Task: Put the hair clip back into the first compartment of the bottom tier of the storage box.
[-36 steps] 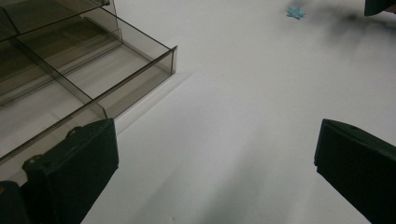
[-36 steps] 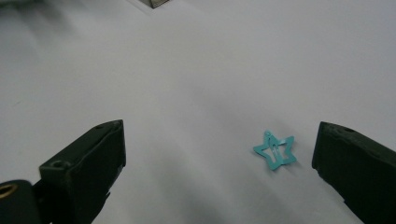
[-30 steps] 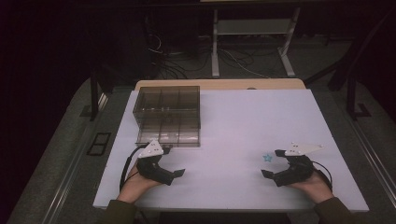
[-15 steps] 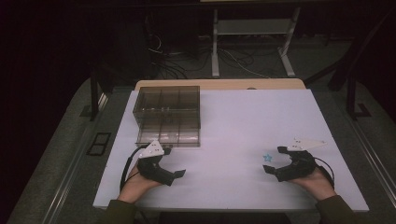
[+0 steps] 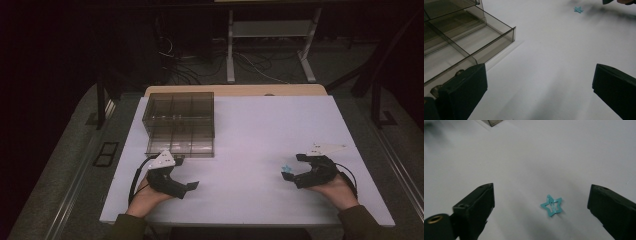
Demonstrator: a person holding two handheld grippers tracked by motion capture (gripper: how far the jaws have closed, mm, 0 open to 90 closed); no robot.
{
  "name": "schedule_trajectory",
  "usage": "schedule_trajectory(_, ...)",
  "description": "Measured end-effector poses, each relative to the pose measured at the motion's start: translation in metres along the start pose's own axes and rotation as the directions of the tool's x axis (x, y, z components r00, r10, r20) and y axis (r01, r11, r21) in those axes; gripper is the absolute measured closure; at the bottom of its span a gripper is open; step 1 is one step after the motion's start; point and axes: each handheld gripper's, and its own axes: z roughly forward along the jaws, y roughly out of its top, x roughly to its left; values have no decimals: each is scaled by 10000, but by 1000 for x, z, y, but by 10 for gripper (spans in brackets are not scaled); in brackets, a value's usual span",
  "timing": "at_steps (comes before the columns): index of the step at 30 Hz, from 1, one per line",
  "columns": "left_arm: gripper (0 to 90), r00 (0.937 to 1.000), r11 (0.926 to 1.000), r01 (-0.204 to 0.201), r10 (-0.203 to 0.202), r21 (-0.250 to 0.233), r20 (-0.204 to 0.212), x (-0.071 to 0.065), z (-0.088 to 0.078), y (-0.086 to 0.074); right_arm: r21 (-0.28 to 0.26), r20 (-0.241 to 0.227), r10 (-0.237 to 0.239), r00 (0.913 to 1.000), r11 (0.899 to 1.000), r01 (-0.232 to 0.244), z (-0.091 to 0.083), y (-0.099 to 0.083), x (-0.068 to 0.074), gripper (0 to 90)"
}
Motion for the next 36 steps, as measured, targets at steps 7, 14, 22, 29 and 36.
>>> schedule_trajectory(7, 0, 10000, 10000, 17, -18, 60, 28, 0, 1, -2, 111, 95, 132, 9999, 9998, -133, 2, 4, -7, 159)
schedule_trajectory(14, 0, 10000, 10000, 54, -54, 33, -16, 0, 1, -2, 183, -10, 122, 9999, 9998, -122, 5, 7, -12, 253)
schedule_trajectory(22, 0, 10000, 10000, 9, -9, 93, -37, 1, 0, -2, 387, -120, 88, 9999, 9992, -84, 7, 6, -14, 349)
schedule_trajectory(29, 0, 10000, 9999, -58, 58, 120, -40, -1, 1, -2, 436, -204, 204, 9996, 9989, -194, 5, 3, -16, 480)
schedule_trajectory(36, 0, 10000, 9999, -61, 61, 110, -24, -1, 0, -2, 477, -223, 295, 9993, 9985, -285, 4, 1, -20, 563)
